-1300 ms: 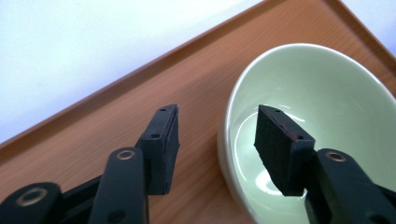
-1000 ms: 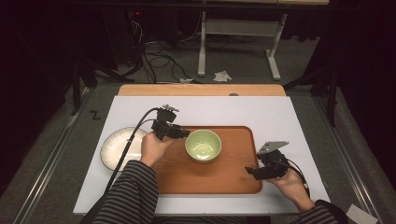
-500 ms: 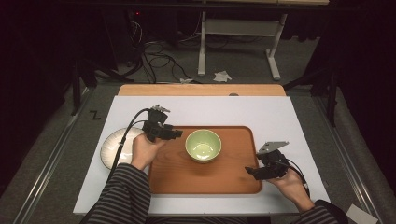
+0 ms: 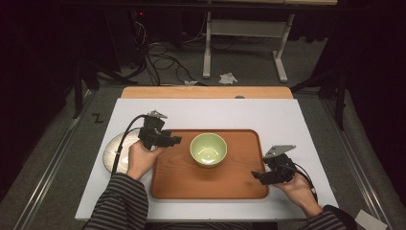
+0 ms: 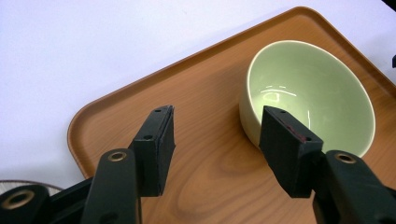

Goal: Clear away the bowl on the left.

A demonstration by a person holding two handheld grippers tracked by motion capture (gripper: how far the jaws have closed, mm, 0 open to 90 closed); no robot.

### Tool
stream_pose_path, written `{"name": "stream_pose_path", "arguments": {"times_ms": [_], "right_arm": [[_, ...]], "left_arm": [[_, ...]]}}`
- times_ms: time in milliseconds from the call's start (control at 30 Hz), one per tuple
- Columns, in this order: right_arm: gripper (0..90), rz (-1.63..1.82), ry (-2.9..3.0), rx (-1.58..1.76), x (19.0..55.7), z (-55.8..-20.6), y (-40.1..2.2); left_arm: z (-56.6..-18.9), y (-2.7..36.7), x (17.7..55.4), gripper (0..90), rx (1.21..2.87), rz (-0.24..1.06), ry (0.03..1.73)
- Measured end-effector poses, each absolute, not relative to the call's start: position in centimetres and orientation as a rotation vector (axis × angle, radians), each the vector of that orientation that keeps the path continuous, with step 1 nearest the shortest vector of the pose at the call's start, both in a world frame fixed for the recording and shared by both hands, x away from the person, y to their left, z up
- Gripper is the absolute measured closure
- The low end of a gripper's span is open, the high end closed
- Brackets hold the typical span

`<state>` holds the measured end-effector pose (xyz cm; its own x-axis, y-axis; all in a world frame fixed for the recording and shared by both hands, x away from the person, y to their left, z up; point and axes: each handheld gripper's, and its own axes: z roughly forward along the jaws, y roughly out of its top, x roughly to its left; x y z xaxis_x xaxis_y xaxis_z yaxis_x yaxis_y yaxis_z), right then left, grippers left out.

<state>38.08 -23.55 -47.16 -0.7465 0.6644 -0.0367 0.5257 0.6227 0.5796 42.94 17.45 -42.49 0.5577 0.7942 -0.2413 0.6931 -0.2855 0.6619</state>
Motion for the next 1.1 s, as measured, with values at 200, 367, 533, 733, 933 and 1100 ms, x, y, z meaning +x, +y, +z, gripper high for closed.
{"name": "stream_pose_path", "arguments": {"times_ms": [200,367,533,733,933,1100], "right_arm": [[32.0,0.813,2.601,0.964,38.0,-47.2,-23.5],[32.0,0.810,2.600,0.975,38.1,-47.1,-23.5],[32.0,0.812,2.599,0.971,38.0,-47.1,-23.5],[32.0,0.812,2.600,0.965,38.0,-47.2,-23.5],[32.0,0.811,2.601,0.965,38.0,-47.2,-23.5],[32.0,0.813,2.599,0.965,38.0,-47.1,-23.5]], "left_arm": [[-42.8,17.9,42.0,45.0,2.047,0.173,1.185],[-43.2,18.1,41.0,44.8,2.045,0.162,1.173],[-43.5,18.0,40.2,44.6,2.057,0.166,1.160],[-43.9,17.9,39.3,44.1,2.065,0.134,1.146],[-44.3,17.8,38.7,43.8,2.058,0.125,1.143],[-45.0,17.5,38.3,43.6,2.077,0.126,1.148]]}}
